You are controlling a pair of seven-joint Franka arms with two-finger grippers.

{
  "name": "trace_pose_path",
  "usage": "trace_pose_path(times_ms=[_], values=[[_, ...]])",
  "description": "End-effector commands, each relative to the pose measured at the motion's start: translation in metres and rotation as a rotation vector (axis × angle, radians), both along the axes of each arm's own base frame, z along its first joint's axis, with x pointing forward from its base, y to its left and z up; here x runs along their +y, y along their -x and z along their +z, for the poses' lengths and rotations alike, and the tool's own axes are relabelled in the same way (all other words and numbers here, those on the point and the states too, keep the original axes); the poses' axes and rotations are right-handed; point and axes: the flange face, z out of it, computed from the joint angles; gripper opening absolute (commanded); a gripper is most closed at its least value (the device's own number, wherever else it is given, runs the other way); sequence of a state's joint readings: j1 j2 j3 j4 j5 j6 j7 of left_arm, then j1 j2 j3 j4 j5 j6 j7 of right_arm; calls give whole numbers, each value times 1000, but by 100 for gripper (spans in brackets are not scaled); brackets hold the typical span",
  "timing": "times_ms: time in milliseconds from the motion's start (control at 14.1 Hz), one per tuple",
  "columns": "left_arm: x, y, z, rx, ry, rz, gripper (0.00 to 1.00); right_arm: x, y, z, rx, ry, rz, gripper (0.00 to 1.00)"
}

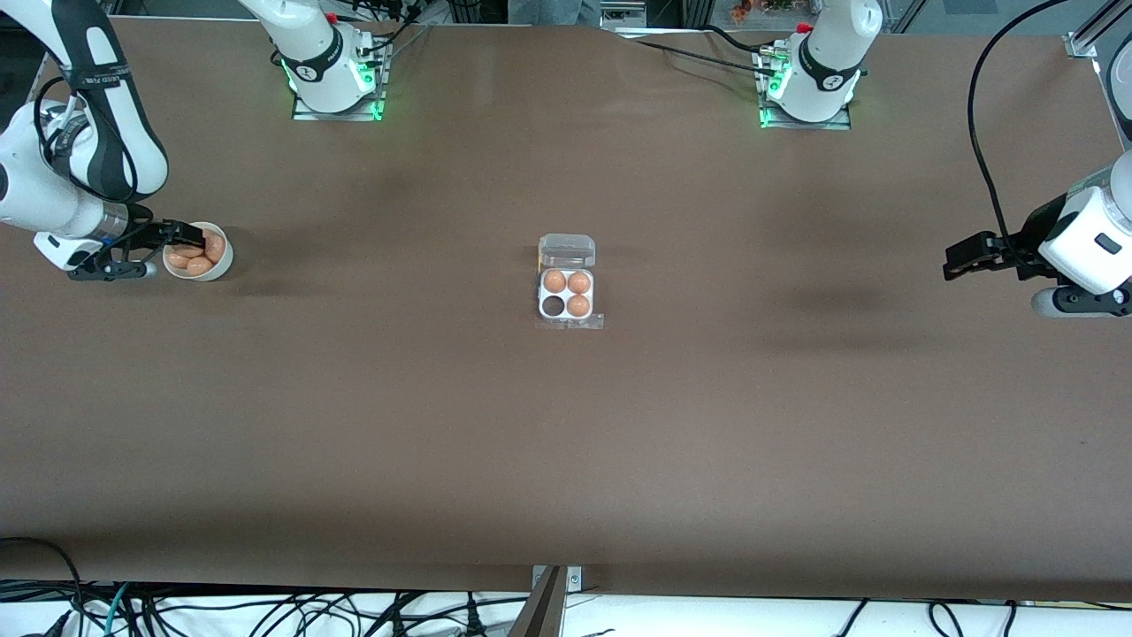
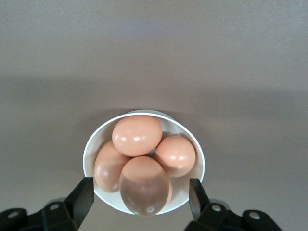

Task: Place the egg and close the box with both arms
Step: 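Grasp one brown egg with the right gripper and lift it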

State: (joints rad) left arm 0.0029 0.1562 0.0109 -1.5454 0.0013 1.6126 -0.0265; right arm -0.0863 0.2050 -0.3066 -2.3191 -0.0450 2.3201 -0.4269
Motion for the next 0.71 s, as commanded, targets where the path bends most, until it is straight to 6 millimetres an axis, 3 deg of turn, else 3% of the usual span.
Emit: trace_pose_path(times_ms=[0,142,355,640], values=[[2,-5,2,-8,16,-12,100,-1,5,-2,-3,-10,8,76],[3,-5,2,-8,16,-9,100,-1,5,-3,0,-11,8,61],[2,-5,1,-5,16,-11,100,-2,6,-5,5,-11,7,54],[1,-6,-2,0,16,-12,100,-1,5,-4,14,-22,-12,33]])
